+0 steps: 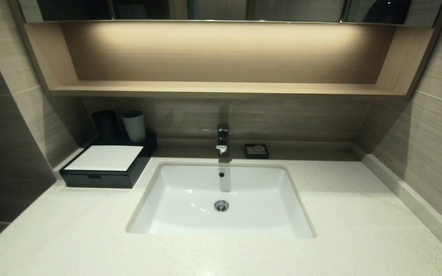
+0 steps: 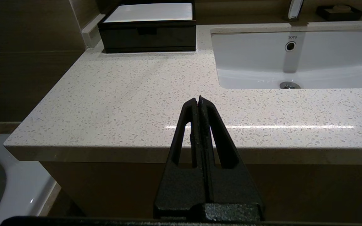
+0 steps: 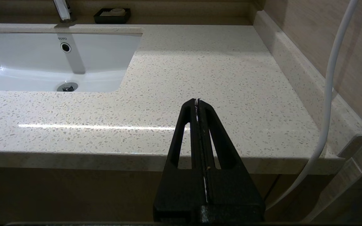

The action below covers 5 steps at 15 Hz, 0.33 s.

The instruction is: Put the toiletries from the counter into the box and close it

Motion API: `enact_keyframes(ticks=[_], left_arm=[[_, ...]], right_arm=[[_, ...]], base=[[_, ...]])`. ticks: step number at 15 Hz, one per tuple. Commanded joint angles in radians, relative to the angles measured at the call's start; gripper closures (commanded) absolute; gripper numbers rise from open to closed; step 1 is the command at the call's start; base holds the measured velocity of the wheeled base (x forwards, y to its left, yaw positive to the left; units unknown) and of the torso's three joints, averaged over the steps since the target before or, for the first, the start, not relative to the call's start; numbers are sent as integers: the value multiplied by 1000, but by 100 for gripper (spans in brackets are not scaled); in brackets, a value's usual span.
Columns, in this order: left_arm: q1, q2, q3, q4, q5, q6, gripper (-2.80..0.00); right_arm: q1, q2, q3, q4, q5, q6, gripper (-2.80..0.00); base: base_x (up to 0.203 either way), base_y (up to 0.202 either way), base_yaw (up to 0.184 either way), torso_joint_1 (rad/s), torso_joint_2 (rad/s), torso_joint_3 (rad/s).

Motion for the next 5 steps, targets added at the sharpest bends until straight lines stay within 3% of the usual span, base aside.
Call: enact_keyframes(ticks=[1,5], left_arm=[[0,0,1,0,0,0,0],[0,0,-1,0,0,0,0]], right_arm=[[0,-2,1,0,0,0,0],[0,-1,2,0,0,0,0]], base=[[0,0,0,0,0,0],[0,0,0,0,0,0]])
